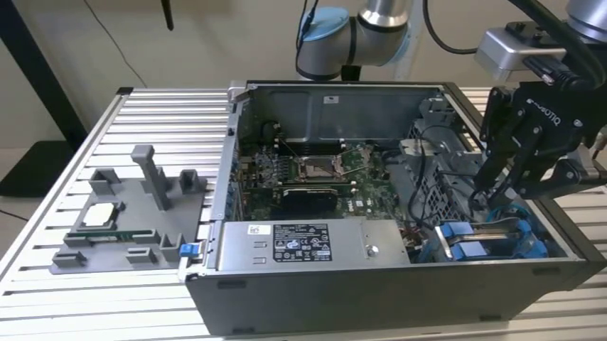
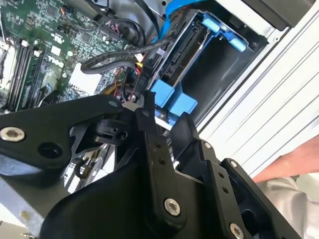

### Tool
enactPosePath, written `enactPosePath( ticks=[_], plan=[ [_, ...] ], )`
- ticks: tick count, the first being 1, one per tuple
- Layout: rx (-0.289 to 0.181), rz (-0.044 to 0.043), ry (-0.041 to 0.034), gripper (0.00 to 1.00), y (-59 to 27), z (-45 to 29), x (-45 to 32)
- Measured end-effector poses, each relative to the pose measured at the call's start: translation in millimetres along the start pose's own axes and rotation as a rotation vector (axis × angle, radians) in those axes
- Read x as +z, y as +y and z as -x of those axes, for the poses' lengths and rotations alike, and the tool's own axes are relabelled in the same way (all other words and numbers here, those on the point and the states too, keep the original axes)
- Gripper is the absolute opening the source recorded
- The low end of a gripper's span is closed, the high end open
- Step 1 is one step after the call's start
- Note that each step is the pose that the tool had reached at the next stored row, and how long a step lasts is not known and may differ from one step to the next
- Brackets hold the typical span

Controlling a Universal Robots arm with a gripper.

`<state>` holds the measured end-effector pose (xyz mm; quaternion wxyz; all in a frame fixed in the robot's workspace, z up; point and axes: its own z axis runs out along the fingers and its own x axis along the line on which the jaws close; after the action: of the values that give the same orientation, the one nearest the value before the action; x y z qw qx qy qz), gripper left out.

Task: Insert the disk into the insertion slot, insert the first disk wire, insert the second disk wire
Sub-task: 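Insert the disk into the insertion slot, then insert the first disk wire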

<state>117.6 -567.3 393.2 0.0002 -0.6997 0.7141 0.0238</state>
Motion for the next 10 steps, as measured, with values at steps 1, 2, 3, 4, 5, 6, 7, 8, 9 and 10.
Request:
enactPosePath(
  ticks=[1,2,3,4,5,6,7,8,9,10],
  plan=[
    [0.0,-0.0031,-0.0061,1.0,0.2,0.3,0.0],
    [-0.001,-0.007,-0.0131,1.0,0.3,0.6,0.0],
    [-0.001,-0.0125,-0.0206,1.0,0.4,0.9,0.1],
    [-0.002,-0.0184,-0.0276,1.0,0.4,1.1,0.1],
    [-0.002,-0.0251,-0.0345,1.0,0.5,1.3,0.2],
    [-0.003,-0.0331,-0.0392,1.0,0.5,1.6,0.2],
    [-0.003,-0.0396,-0.0439,1.0,0.6,1.8,0.4],
    [-0.003,-0.0444,-0.0483,1.0,0.7,2.0,1.0],
    [-0.004,-0.0484,-0.0494,1.0,0.8,2.6,1.8],
    [-0.005,-0.0527,-0.0501,1.0,0.9,3.2,2.6]
  ],
)
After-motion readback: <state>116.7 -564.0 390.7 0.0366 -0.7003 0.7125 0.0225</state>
